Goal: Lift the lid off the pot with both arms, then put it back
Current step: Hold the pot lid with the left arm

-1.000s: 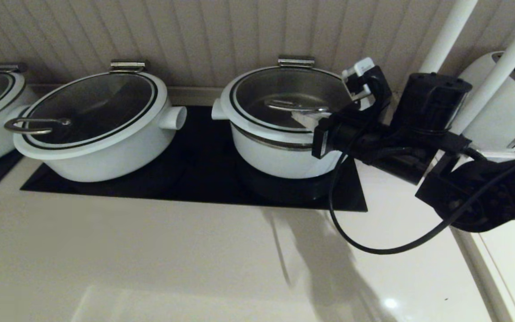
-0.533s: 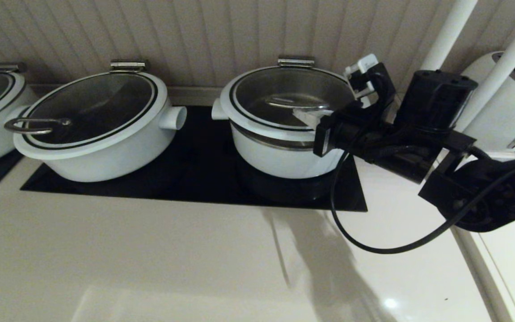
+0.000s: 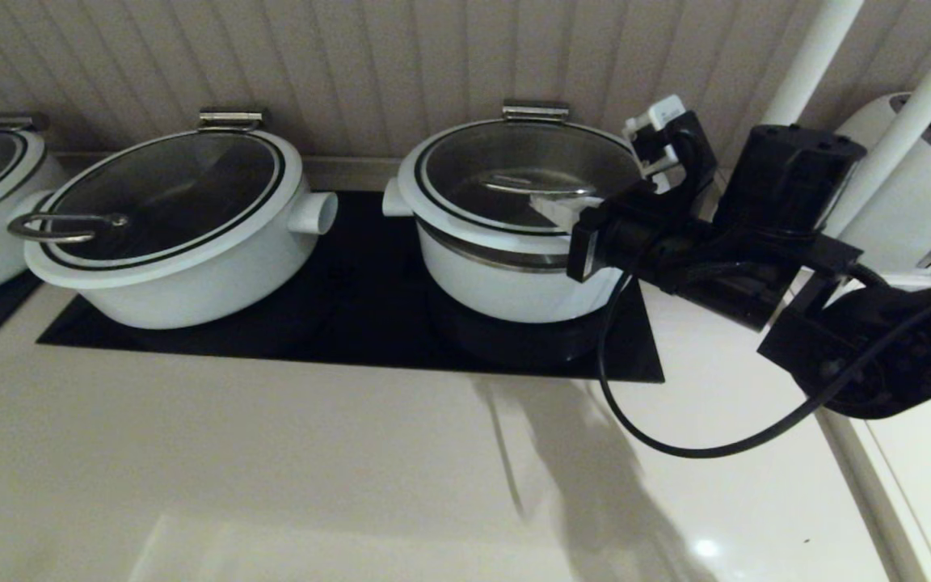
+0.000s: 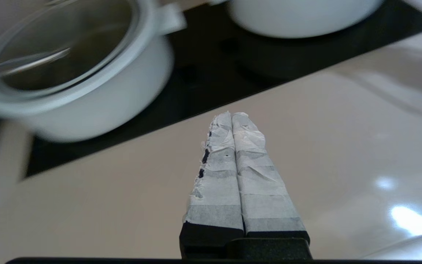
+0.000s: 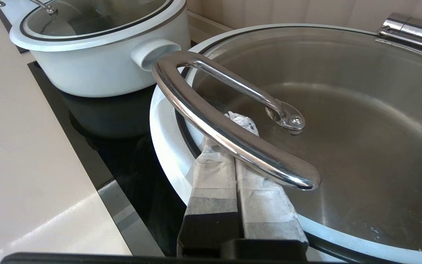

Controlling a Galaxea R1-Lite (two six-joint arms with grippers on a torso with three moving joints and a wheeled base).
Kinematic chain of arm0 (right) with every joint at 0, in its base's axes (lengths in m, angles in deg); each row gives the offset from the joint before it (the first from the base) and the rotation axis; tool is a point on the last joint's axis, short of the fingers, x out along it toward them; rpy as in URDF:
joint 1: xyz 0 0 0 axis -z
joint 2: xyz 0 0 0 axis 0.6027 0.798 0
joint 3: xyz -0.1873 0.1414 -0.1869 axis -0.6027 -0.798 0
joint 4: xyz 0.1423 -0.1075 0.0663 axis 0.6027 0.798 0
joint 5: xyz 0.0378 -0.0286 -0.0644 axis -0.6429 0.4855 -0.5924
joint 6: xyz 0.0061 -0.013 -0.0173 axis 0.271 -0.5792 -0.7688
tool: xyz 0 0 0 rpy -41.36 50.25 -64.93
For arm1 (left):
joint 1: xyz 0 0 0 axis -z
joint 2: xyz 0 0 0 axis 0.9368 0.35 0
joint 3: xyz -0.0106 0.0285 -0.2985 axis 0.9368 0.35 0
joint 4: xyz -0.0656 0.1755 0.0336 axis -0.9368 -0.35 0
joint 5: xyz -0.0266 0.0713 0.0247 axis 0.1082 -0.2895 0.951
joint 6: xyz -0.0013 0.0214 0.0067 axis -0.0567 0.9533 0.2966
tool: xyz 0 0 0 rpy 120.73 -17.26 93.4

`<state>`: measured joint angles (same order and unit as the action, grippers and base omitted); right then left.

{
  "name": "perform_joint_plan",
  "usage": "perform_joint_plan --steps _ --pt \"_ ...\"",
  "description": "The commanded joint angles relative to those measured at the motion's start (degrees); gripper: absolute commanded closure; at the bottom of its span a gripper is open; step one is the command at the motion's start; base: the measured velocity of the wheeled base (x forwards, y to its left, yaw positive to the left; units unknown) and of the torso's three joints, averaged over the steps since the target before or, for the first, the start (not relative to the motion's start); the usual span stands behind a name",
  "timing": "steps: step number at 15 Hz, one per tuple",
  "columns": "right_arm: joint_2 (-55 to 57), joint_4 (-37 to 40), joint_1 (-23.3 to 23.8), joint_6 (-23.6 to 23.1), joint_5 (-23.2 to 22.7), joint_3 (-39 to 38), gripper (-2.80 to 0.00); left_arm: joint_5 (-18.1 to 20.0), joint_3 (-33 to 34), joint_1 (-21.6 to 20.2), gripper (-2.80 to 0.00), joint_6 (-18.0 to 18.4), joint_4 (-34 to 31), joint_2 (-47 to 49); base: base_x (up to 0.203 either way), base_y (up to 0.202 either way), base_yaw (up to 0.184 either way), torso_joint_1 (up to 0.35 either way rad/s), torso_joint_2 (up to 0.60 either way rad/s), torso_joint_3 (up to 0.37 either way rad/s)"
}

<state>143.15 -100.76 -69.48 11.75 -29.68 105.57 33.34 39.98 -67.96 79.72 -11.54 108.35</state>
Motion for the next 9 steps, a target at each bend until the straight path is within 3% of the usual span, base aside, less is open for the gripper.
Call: perform_joint_plan --steps 1,5,7,9 --pt "-0.19 -0.39 -0.02 -0.06 -0.10 0.01 0.00 3.34 -3.68 0.31 0.00 -0.06 0.72 10.45 0.000 0.000 0.000 0.000 0.00 0.000" --pt "0.07 -0.31 -0.02 -0.06 -0.10 0.77 0.00 5.08 -5.25 2.29 0.00 -0.18 14.72 25.93 0.000 0.000 0.000 0.000 0.00 0.000" --pt "0.34 -0.03 -0.02 -0.06 -0.10 2.51 0.00 5.13 -5.48 5.36 0.00 -0.11 23.62 33.30 0.000 0.000 0.000 0.000 0.00 0.000" --pt "0.98 0.12 -0.02 -0.06 -0.10 4.45 0.00 5.00 -6.44 10.31 0.00 0.04 28.53 38.64 0.000 0.000 0.000 0.000 0.00 0.000"
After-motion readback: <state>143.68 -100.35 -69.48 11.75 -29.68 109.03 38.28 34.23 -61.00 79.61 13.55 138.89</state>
